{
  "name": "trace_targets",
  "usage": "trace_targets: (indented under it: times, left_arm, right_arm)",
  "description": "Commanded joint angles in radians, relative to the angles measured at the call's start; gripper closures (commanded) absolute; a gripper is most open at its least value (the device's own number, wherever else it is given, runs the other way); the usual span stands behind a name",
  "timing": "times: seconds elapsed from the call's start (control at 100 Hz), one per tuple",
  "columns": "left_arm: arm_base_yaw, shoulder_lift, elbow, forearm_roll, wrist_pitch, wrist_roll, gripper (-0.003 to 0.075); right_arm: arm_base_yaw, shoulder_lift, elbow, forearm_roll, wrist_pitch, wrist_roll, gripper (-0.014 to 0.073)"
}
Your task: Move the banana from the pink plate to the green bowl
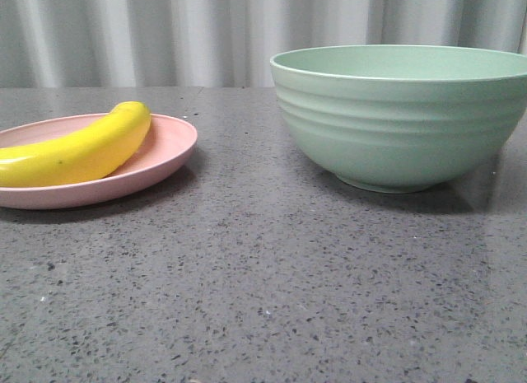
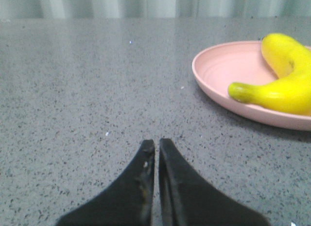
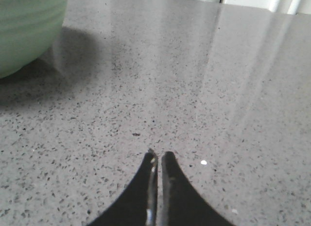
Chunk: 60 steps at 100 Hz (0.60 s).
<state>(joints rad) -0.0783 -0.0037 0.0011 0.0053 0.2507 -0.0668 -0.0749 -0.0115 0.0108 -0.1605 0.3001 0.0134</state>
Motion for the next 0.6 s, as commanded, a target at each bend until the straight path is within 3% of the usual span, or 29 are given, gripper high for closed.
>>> trace_targets:
  times: [0.0,0.16,0.59]
  left_arm:
    - [0.003,-0.029,0.01,0.002,-0.097,-0.004,0.0741]
    - [0.003,-0.029,0.01,-0.005,-0.105,-0.004,0.0741]
    - [0.003,-0.029,0.01,-0.005,-0.133,-0.004,0.0741]
  right_arm:
    - [-0.006,-0.022,0.02,-0.005,-0.135,-0.002,0.0657]
    - [-0.006,-0.022,0.02,0.005,-0.255,-0.002,0.0657]
    - [-0.006,-0.022,0.02,0.035,-0.337,0.0,0.0657]
